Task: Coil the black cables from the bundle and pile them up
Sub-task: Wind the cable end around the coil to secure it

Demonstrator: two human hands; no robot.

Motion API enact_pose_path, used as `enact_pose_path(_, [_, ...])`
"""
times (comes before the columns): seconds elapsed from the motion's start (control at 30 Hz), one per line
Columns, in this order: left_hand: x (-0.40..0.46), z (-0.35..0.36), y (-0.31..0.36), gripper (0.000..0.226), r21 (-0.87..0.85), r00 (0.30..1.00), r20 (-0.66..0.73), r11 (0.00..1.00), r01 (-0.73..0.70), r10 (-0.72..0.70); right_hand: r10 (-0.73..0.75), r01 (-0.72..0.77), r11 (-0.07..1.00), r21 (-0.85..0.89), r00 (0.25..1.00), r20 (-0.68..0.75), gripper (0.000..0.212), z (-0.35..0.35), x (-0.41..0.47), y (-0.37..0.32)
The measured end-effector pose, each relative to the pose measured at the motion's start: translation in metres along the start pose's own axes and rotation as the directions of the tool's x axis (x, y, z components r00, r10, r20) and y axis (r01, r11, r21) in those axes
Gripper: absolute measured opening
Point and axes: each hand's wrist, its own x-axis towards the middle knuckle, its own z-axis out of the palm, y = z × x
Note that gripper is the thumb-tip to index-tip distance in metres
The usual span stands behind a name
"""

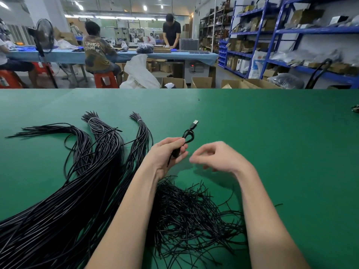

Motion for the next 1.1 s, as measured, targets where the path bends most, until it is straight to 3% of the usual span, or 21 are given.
enact_pose_path(0.1, [0.001, 0.0, -0.004, 0.008, -0.068, 0.996, -0.064, 0.996, -0.063, 0.059, -0.014, 0.083, 0.966, -0.244, 0.962, 0.272, 0.015, 0.004, -0.008, 0.0])
enact_pose_path(0.27, [0.001, 0.003, -0.004, 0.01, -0.13, 0.987, -0.107, 0.983, -0.133, 0.12, 0.004, 0.112, 0.94, -0.322, 0.94, 0.34, 0.008, 0.011, -0.013, -0.002])
enact_pose_path(0.43, [0.002, 0.0, -0.005, 0.012, -0.17, 0.987, -0.115, 0.977, -0.13, 0.111, -0.089, 0.131, 0.957, -0.26, 0.982, 0.167, 0.003, -0.005, -0.018, 0.001])
enact_pose_path(0.5, [0.003, 0.0, -0.006, 0.011, -0.176, 0.986, -0.119, 0.975, -0.134, 0.114, -0.145, 0.14, 0.977, -0.164, 0.989, -0.021, 0.003, -0.01, -0.02, 0.003])
enact_pose_path(0.6, [0.002, 0.002, -0.008, 0.014, -0.146, 0.984, -0.12, 0.978, -0.151, 0.134, -0.106, 0.229, 0.95, 0.212, 0.875, -0.472, 0.005, -0.004, -0.014, 0.008])
enact_pose_path(0.67, [0.001, 0.006, -0.01, 0.014, -0.1, 0.981, -0.108, 0.981, -0.169, 0.158, 0.02, 0.294, 0.831, 0.472, 0.833, -0.553, 0.005, 0.007, -0.008, 0.001])
enact_pose_path(0.7, [0.001, 0.009, -0.011, 0.013, -0.076, 0.98, -0.097, 0.981, -0.18, 0.172, 0.033, 0.313, 0.807, 0.5, 0.822, -0.569, 0.006, 0.014, -0.005, -0.002])
enact_pose_path(0.87, [-0.002, 0.019, -0.014, 0.009, 0.061, 0.965, -0.033, 0.965, -0.257, 0.259, -0.121, 0.319, 0.928, 0.192, 0.746, -0.655, 0.009, 0.043, 0.002, -0.001])
enact_pose_path(1.1, [-0.002, 0.018, -0.014, 0.004, 0.168, 0.946, -0.015, 0.933, -0.317, 0.324, -0.213, 0.31, 0.95, 0.035, 0.725, -0.656, 0.016, 0.04, 0.002, 0.002])
